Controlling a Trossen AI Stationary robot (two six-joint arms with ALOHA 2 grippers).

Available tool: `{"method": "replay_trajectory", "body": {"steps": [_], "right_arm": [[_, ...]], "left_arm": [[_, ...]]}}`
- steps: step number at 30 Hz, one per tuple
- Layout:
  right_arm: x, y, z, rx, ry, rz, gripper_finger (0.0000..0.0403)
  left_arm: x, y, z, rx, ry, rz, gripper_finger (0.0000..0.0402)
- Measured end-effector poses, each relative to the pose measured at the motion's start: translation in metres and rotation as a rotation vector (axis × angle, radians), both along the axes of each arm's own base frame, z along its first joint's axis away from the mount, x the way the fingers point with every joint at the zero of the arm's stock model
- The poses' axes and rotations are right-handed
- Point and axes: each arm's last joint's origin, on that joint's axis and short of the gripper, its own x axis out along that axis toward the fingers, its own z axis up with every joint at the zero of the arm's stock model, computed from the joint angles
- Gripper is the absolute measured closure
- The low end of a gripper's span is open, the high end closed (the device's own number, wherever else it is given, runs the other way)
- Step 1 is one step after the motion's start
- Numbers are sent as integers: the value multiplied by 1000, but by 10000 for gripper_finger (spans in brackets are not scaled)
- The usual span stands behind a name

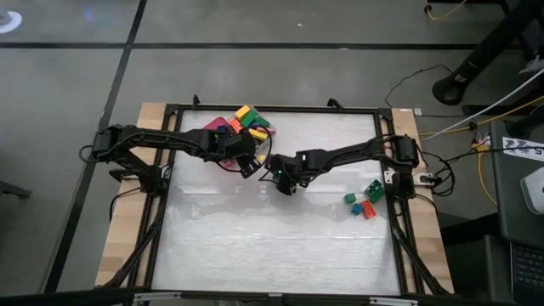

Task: Sort blocks by size
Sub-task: Put the big green game piece into the white bin

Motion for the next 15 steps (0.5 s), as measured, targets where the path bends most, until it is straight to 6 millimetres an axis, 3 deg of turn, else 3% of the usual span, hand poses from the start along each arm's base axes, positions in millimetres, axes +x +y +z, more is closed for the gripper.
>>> {"method": "replay_trajectory", "body": {"steps": [15], "right_arm": [[8,-21,-25,22,11,-45,226]], "left_arm": [[0,0,0,0,-2,0,218]]}}
